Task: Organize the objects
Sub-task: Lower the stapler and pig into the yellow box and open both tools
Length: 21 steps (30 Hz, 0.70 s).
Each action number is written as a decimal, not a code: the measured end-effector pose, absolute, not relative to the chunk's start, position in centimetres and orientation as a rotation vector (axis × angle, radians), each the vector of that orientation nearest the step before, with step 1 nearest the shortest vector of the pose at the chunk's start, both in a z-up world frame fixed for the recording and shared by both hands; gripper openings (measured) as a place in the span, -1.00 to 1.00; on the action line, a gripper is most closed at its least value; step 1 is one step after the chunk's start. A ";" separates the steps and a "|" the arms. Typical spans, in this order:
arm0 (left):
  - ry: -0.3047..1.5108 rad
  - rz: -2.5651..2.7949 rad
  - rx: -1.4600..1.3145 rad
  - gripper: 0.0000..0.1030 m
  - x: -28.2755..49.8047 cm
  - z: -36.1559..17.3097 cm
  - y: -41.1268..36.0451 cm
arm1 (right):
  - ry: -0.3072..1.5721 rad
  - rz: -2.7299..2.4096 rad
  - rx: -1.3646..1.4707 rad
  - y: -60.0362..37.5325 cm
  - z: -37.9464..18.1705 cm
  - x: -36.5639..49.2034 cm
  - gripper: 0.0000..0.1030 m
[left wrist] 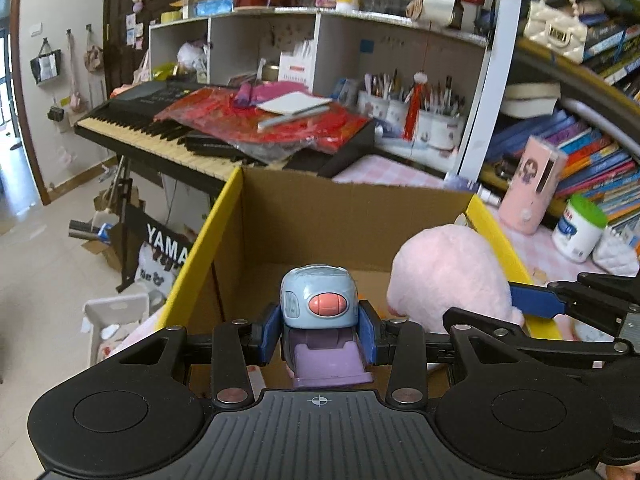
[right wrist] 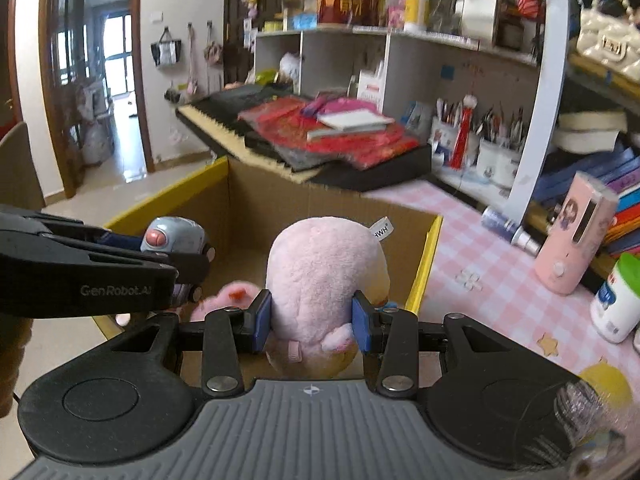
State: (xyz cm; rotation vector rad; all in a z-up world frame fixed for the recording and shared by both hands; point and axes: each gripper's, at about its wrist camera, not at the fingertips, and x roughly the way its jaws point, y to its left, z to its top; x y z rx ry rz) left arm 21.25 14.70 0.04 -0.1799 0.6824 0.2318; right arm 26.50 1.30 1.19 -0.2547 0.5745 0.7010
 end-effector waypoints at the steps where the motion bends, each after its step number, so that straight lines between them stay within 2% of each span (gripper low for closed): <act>1: 0.688 0.236 -0.179 -0.25 21.4 -0.1 14.6 | 0.585 0.702 -0.259 1.3 0.9 26.7 -0.25; 16: 0.706 0.277 -0.171 -0.22 21.9 -0.8 14.1 | 0.608 0.771 -0.300 2.0 -0.2 27.4 -0.21; 21: 0.683 0.271 -0.158 -0.02 21.6 -0.2 13.6 | 0.600 0.770 -0.306 2.0 -0.1 27.4 -0.16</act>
